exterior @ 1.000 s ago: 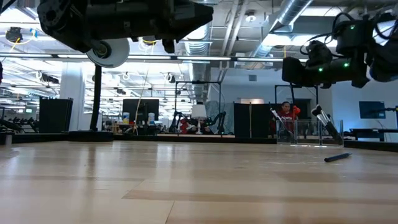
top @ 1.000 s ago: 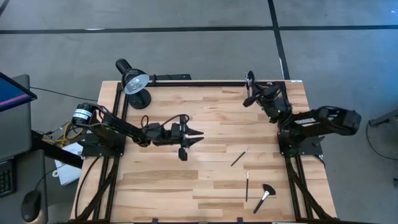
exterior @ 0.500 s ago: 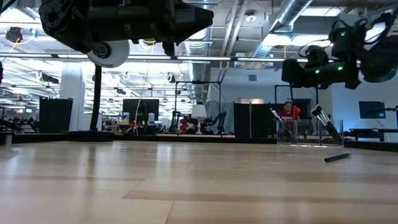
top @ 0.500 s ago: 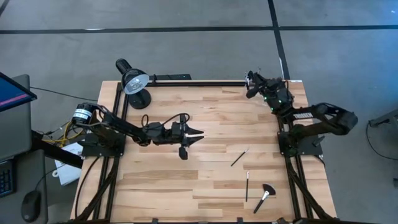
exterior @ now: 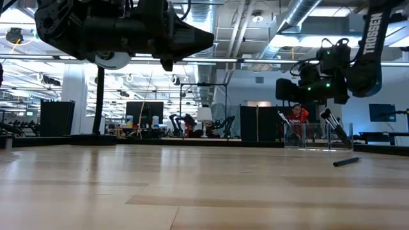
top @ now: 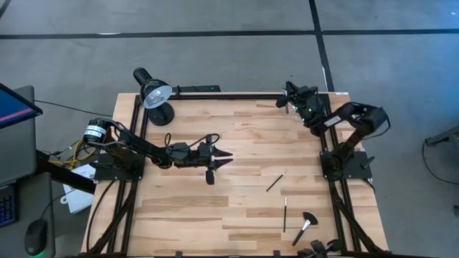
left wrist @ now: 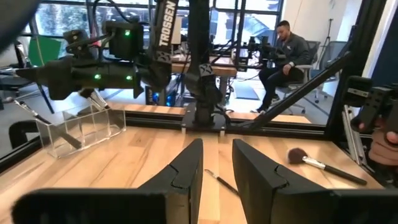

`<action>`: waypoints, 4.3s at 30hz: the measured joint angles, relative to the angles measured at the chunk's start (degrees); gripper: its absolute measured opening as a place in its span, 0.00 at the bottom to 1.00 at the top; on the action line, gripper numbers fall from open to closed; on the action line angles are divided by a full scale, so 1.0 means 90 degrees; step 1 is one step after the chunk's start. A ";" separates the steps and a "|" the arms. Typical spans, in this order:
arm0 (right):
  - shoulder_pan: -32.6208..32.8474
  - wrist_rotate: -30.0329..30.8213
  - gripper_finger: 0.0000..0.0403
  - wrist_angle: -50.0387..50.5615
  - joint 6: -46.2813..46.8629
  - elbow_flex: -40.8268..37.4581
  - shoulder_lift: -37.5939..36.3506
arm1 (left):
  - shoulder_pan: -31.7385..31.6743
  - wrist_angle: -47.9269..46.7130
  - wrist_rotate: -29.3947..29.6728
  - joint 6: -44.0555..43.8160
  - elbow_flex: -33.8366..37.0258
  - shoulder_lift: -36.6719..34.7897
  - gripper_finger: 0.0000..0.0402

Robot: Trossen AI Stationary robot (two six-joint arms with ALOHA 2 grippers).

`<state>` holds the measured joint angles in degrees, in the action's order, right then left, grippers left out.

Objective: Sort items
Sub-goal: Put the eyeshadow brush into the transparent organizer

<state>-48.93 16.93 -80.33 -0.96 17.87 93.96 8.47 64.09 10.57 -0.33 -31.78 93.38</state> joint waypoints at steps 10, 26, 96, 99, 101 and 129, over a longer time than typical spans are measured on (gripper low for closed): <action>0.0002 0.0270 0.03 0.0520 0.0106 0.0000 -0.0023 | -0.0022 0.0064 0.0036 0.0001 0.0004 0.0000 0.21; -0.0036 0.0418 0.08 0.0927 0.0292 -0.0002 -0.0023 | -0.0075 0.0100 0.0036 0.0001 0.0004 0.0000 0.21; 0.5113 0.1427 0.09 1.1694 0.3336 0.2181 -0.3918 | -0.0134 -0.1645 -0.0540 0.0688 -0.1743 0.0000 0.21; 0.5681 0.1428 0.09 1.2308 0.4417 0.2181 -0.3901 | -0.0134 -0.1748 -0.0549 0.0937 -0.1900 0.0000 0.21; 0.6032 0.1440 0.09 1.2616 0.5022 0.2181 -0.3876 | -0.0140 -0.1759 -0.0595 0.1097 -0.1948 0.0000 0.21; 0.8646 0.0553 0.09 1.3672 0.9816 0.2420 -0.2309 | -0.0715 -0.2158 -0.1597 0.1125 -0.2146 -0.0358 0.21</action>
<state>28.89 21.91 42.72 87.39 39.65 73.19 2.03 44.68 -3.80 9.80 -51.10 90.16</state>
